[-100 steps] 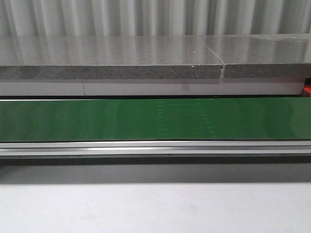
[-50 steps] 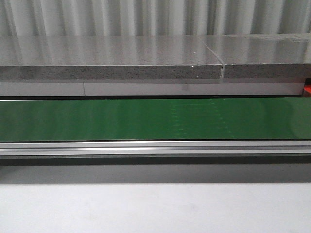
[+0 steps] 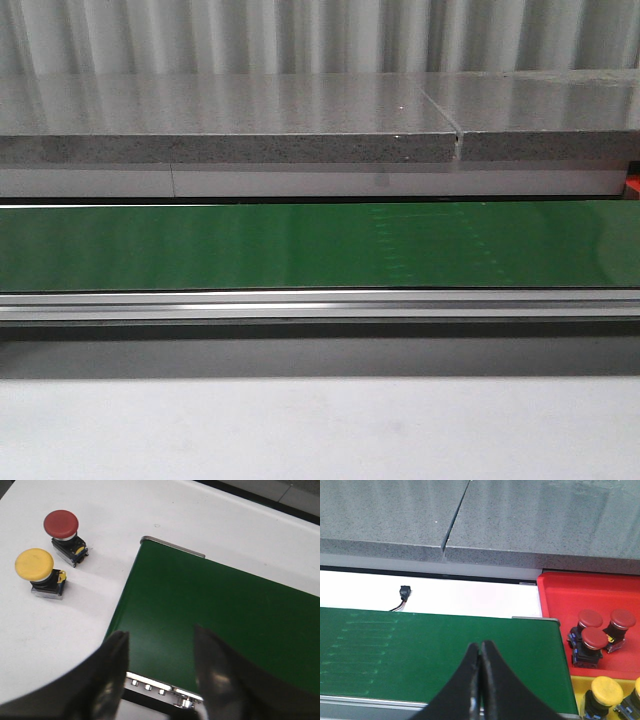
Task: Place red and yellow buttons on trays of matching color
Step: 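Move the left gripper over the remaining buttons in the cluster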
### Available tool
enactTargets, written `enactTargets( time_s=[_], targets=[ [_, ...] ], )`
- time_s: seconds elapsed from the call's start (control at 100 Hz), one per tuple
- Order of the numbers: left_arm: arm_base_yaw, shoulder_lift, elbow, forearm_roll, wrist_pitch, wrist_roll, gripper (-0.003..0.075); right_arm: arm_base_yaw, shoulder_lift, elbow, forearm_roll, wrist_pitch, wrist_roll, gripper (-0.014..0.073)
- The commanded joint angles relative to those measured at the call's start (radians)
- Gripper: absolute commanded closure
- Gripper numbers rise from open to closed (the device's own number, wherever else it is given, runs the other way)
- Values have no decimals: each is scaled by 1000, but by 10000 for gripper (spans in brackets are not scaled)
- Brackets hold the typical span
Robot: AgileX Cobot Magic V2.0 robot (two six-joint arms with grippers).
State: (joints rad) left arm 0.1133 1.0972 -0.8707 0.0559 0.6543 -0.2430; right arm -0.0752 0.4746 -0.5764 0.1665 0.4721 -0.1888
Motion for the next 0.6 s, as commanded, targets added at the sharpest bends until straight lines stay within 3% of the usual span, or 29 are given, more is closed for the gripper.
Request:
enactTargets(
  time_s=[0.0,0.2,0.46,0.59],
  targets=[
    [26,14,-53,-6,-26,-2,159,1,1,-24,12,-72,-1,699],
    [109,108,-136,-37,144,88,180,1,1,-24,12,-72,-1,699],
    [303,255,-203,-270,230,288,228,1,1,-24,12,-72,-1,699],
    [379,334,-226,-290,239,310,227,1,1,-24,12,-72,-1,699]
  ],
)
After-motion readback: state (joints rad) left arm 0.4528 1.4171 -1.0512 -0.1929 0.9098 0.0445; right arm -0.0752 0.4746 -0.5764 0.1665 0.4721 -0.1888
